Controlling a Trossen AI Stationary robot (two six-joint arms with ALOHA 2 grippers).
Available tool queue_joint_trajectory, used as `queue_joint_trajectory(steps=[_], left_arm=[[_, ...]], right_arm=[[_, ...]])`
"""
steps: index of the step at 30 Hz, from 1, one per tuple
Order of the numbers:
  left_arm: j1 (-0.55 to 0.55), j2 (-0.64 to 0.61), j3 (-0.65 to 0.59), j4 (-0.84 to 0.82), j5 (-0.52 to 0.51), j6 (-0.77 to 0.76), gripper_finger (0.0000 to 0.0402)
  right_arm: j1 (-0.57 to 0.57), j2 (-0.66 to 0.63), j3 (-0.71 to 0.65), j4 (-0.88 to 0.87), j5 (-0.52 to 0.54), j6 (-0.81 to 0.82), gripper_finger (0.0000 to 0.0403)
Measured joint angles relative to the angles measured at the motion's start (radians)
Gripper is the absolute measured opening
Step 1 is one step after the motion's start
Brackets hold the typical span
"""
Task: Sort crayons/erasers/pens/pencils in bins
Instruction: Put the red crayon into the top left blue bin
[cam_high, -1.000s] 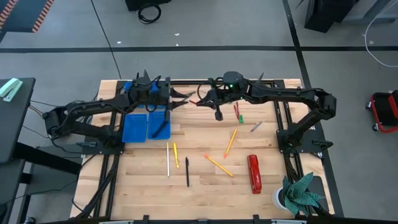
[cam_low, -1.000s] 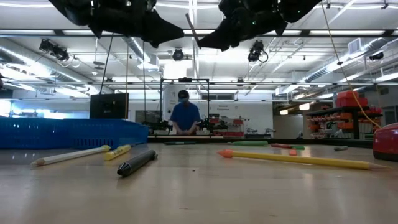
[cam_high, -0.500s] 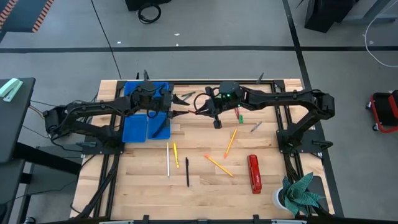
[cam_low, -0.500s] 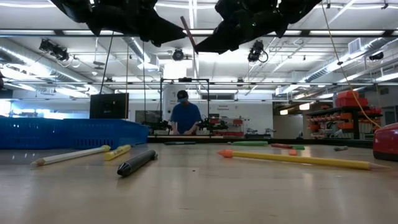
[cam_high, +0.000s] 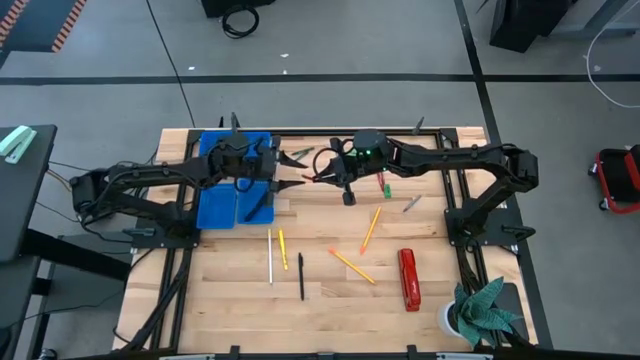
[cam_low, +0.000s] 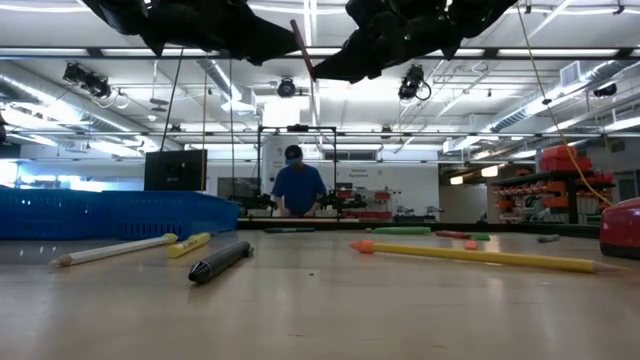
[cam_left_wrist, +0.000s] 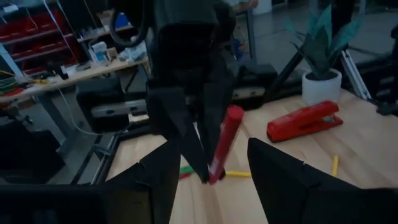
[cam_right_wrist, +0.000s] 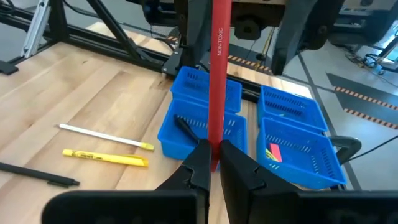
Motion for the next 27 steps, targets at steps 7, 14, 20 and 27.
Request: queue_joint_trajectory(steps=[7,14,20,27], left_arm=[[-0.014,0.025,-0.001,0.012,-0.013,0.030,0.0191],[-0.020,0.023,0.000,0.036,-0.027,0.043,0.0192],[-0.020,0.023,0.000,0.044,-0.027,0.034,0.0184],[-0.038,0.023,0.000,0.054,-0.027,0.045,0.0180]], right_arm=[[0.000,0.000,0.000,0.016,-0.002,0.000,0.0031],[0.000,0.000,0.000,0.012,-0.002,0.000,0.0031],[0.000,0.000,0.000,0.011,-0.002,0.000,0.0031],[0.000,0.000,0.000,0.011,-0.002,0.000,0.0031]])
